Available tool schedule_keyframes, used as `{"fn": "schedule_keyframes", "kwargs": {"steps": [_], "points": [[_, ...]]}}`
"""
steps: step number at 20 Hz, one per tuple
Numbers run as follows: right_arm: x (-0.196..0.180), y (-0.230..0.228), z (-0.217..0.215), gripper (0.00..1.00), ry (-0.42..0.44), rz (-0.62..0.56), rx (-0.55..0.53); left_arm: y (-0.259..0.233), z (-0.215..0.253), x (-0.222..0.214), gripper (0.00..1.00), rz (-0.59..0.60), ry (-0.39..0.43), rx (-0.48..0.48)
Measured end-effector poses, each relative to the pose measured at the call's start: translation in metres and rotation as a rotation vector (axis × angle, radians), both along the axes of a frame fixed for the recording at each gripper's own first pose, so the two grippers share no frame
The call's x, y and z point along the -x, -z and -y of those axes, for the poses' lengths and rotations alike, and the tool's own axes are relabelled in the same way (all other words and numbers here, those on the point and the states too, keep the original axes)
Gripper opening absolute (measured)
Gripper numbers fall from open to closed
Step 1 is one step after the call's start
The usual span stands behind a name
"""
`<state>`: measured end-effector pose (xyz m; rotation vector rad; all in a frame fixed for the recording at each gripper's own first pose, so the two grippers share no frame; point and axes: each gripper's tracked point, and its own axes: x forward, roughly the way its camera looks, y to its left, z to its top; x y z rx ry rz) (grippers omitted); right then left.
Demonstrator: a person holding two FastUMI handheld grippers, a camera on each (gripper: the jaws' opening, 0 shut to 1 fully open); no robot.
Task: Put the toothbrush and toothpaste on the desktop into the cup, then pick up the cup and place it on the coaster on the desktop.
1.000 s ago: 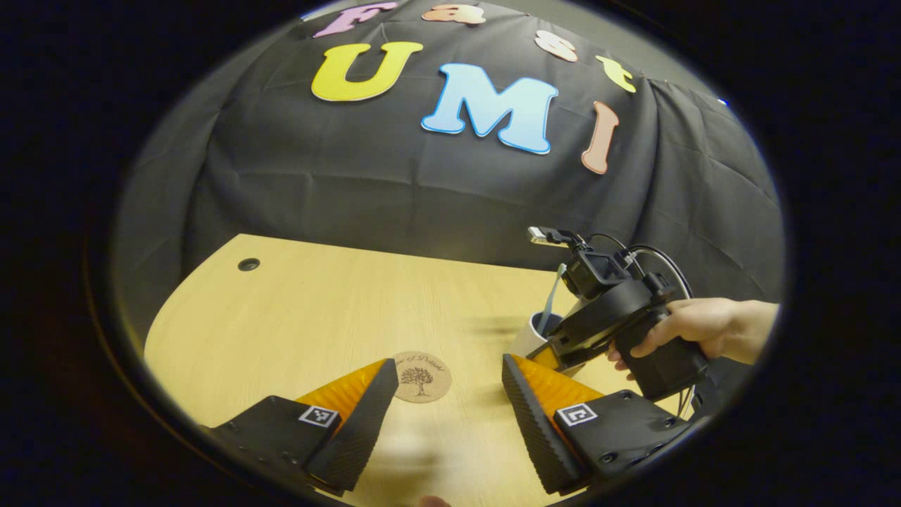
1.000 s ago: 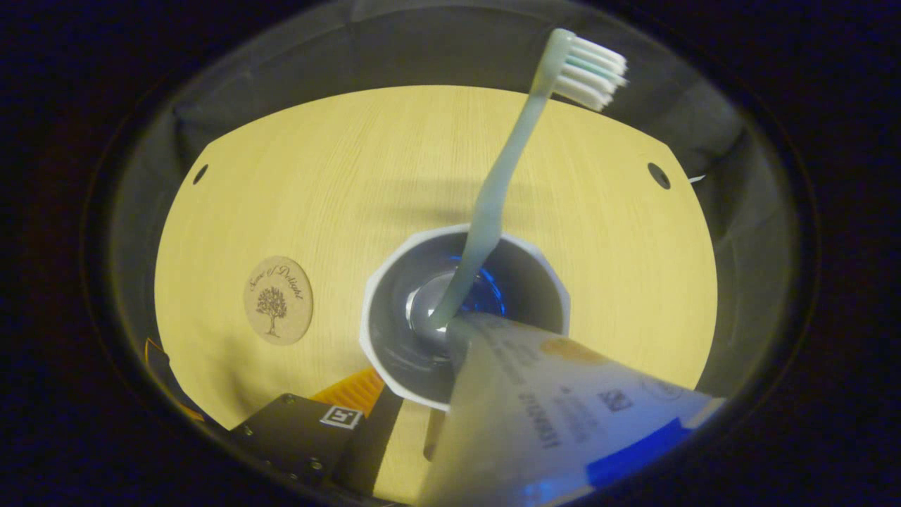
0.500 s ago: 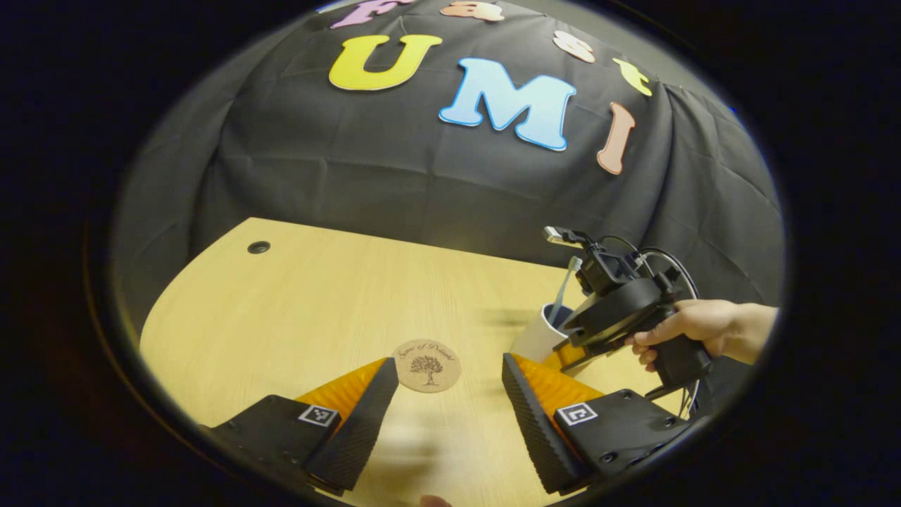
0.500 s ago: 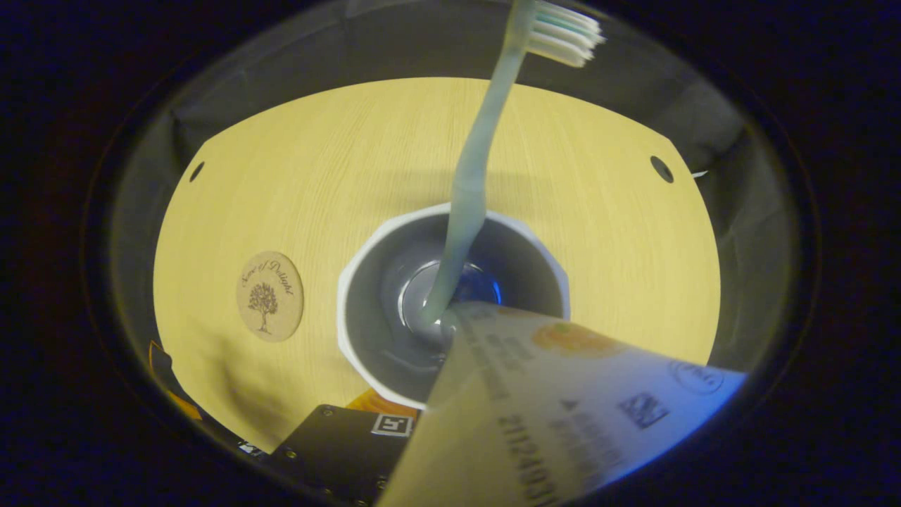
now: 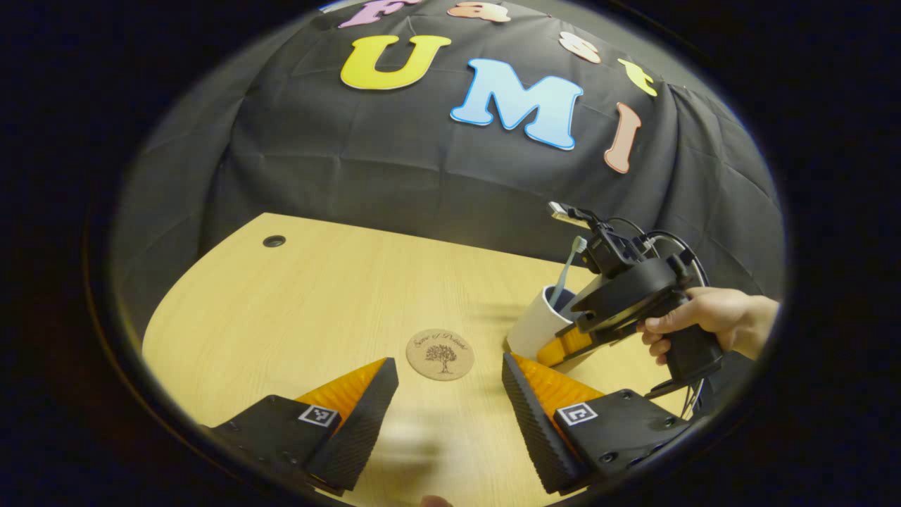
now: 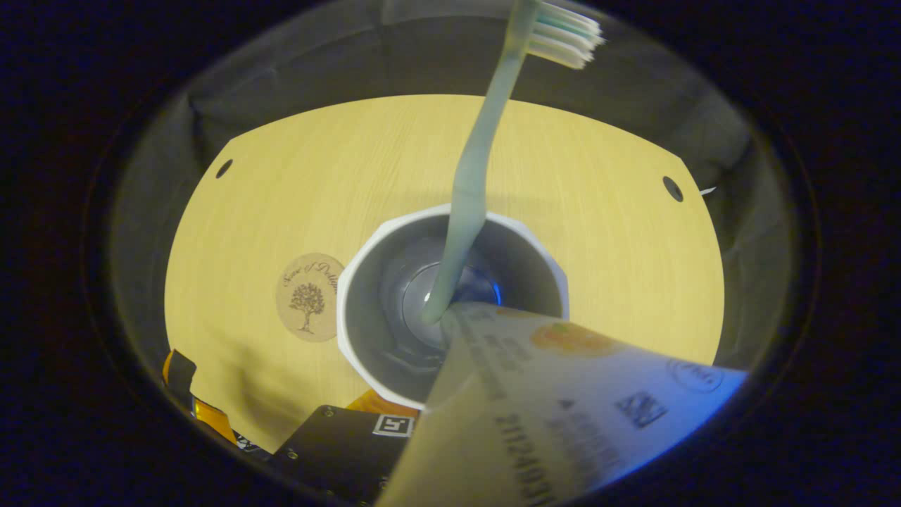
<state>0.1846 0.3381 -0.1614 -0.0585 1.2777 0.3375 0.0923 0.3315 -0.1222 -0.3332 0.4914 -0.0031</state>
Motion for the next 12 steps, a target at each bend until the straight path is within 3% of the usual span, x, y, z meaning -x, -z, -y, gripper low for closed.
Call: {"fn": "schedule_keyframes", "kwargs": {"steps": [12], "points": [[0.012,-0.016,-0.086,0.24,-0.106,0.009,-0.032,0.006,-0.037,0.039,0.97,-0.018,-0.070,0.012]]}}
